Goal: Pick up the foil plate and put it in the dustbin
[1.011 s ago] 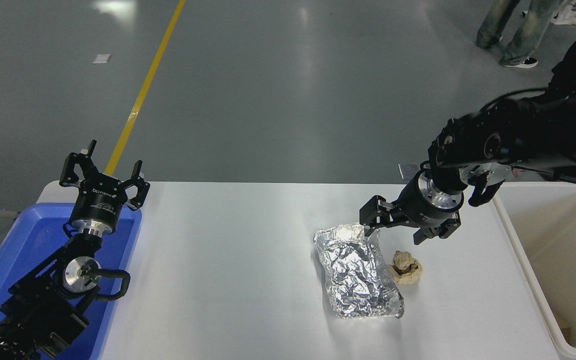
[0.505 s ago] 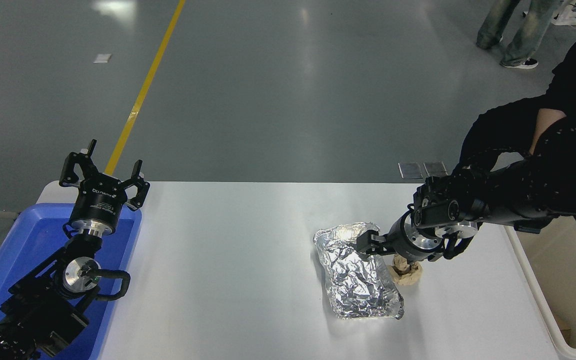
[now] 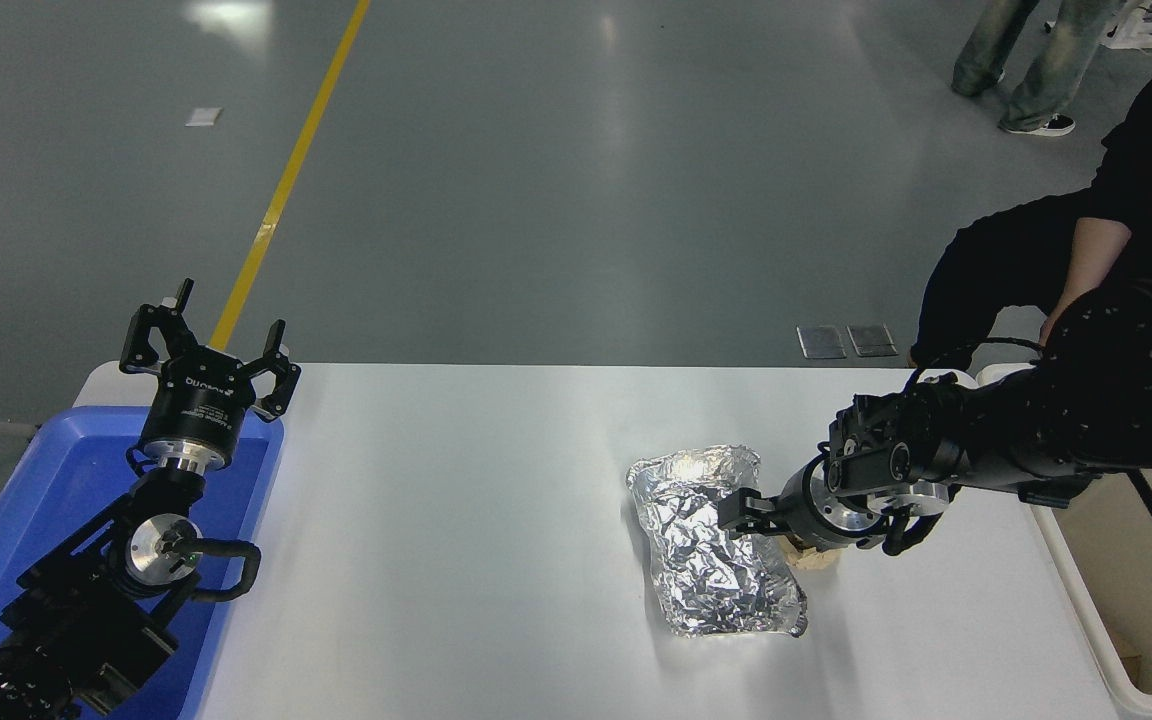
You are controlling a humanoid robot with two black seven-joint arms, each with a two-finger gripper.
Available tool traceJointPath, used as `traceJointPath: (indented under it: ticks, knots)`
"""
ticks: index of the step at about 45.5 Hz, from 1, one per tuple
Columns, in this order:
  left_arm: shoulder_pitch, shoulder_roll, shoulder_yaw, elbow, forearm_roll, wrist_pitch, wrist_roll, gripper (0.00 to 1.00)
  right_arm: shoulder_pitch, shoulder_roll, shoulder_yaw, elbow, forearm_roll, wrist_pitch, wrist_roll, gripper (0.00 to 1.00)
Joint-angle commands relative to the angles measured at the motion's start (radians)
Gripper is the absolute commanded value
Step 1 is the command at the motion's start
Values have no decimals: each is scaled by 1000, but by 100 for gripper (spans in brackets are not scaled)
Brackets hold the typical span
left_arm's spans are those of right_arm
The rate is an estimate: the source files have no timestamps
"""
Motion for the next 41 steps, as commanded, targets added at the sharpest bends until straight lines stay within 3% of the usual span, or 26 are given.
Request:
traceJointPath:
  ticks: [1,41]
  knots:
    - [0,0,0,0,0,0,0,98,-44,0,27,-36,0,-14,0,100]
    - [0,0,0,0,0,0,0,98,-154,0,30,-114,-1,-97,0,100]
